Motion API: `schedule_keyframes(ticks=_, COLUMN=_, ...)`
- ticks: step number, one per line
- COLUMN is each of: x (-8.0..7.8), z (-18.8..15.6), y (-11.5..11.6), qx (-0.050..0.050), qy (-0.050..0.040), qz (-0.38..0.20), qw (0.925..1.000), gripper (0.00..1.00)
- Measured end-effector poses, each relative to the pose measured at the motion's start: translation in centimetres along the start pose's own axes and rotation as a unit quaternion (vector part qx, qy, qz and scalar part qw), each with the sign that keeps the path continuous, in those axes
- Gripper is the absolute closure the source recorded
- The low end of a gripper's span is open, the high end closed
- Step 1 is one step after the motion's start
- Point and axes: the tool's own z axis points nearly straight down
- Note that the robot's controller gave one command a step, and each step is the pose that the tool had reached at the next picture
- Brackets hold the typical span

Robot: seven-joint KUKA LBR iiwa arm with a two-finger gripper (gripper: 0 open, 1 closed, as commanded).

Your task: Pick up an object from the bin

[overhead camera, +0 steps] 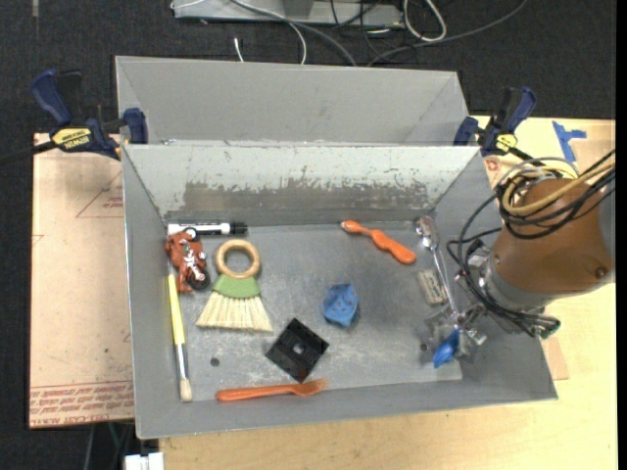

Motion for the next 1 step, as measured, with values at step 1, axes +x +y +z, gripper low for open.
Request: schedule_keyframes(ticks=1, x=-0.08, z=-0.97, y=0.01, qx=0.0, qy=-0.0005, qz=0.0, qw=1.0, gripper=1.0)
